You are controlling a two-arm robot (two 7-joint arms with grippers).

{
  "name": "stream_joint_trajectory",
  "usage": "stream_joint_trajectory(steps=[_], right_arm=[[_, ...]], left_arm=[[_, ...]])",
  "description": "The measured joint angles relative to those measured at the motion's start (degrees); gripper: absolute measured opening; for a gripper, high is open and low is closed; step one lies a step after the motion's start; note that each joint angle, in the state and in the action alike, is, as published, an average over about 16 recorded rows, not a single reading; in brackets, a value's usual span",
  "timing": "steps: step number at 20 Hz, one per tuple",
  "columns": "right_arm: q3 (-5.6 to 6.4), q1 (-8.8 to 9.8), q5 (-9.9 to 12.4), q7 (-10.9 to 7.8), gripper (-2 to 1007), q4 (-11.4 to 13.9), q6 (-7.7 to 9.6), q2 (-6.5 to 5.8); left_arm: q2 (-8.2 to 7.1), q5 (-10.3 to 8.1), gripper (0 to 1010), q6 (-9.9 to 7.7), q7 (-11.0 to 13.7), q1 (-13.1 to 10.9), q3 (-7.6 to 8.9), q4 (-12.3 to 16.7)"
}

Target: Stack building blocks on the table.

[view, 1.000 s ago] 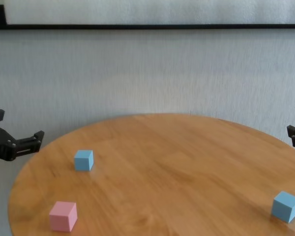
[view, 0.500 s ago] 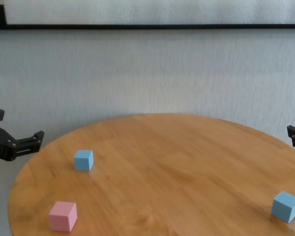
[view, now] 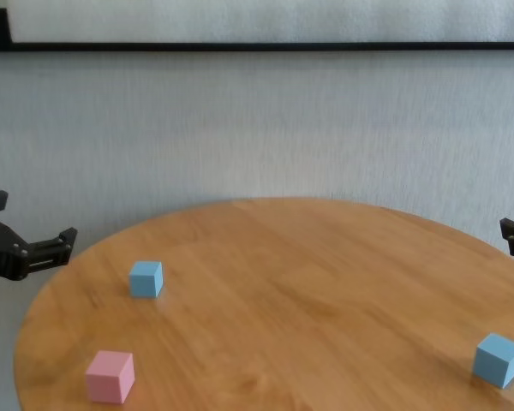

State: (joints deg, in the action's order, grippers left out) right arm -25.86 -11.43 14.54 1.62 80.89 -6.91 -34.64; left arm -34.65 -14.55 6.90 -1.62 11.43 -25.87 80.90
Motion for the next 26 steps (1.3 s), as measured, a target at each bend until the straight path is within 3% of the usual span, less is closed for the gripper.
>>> stream_joint_trajectory(steps=[10,15,19,26], right_arm=[[0.0,0.0,0.0,0.0,1005,0.0,0.0,0.0],[0.0,0.0,0.0,0.0,1005,0.0,0.0,0.0],[0.0,0.0,0.0,0.0,1005,0.0,0.0,0.0],[0.0,0.0,0.0,0.0,1005,0.0,0.0,0.0]], left_arm=[[-0.03,-0.04,1000,0.03,0.2,0.0,0.03,0.0],[-0.76,-0.98,1000,0.76,2.9,-0.6,0.25,0.6],[-1.97,-3.46,1000,1.44,7.3,-1.7,0.62,1.5],[-4.49,-10.5,1000,0.59,16.1,-4.5,1.82,3.8]])
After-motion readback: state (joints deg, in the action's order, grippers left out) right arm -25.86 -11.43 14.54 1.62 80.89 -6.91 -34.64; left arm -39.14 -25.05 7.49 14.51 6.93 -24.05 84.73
